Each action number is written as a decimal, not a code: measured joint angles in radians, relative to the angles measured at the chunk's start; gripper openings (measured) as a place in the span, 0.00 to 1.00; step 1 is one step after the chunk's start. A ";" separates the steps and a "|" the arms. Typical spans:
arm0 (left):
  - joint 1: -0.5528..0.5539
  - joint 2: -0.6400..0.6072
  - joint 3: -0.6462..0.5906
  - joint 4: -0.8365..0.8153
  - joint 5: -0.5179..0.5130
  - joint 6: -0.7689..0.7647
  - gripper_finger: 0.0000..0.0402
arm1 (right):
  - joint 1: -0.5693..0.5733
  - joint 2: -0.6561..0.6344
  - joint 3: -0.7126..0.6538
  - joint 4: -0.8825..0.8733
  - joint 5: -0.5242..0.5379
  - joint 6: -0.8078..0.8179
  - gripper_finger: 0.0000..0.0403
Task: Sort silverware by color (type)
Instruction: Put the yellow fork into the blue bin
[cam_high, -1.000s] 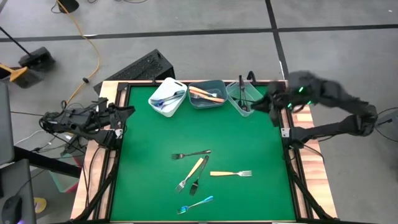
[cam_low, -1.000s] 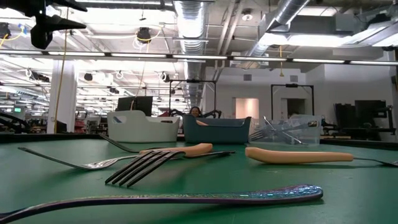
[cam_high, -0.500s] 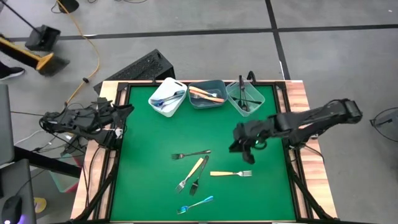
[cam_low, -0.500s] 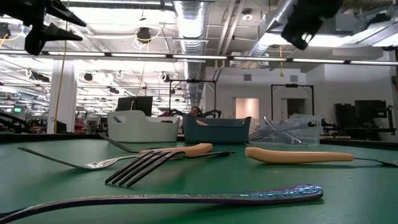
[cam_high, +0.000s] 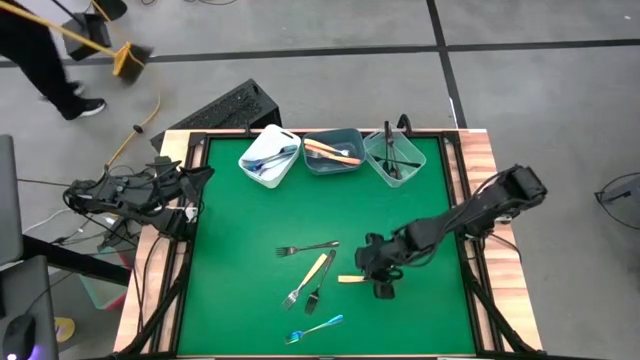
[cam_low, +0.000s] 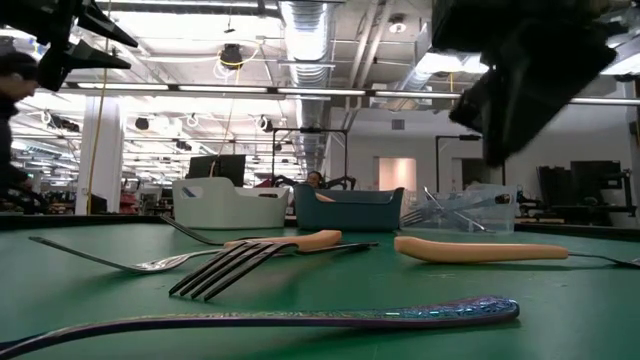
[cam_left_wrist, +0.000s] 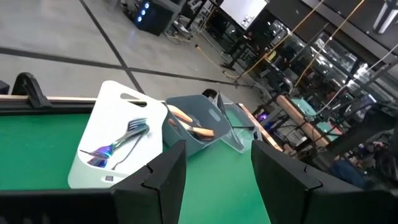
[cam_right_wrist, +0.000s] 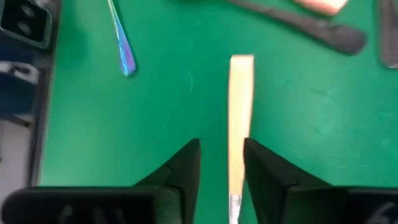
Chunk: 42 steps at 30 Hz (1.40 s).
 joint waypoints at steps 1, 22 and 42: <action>0.000 0.000 0.000 0.000 0.000 -0.003 0.41 | 0.008 0.019 0.005 -0.001 0.000 -0.003 0.36; 0.000 0.000 0.000 -0.041 -0.003 -0.022 0.41 | 0.057 0.177 0.051 -0.020 0.177 0.011 0.59; 0.000 0.000 0.000 -0.057 -0.007 -0.021 0.41 | 0.106 0.188 0.017 0.019 0.286 0.064 0.59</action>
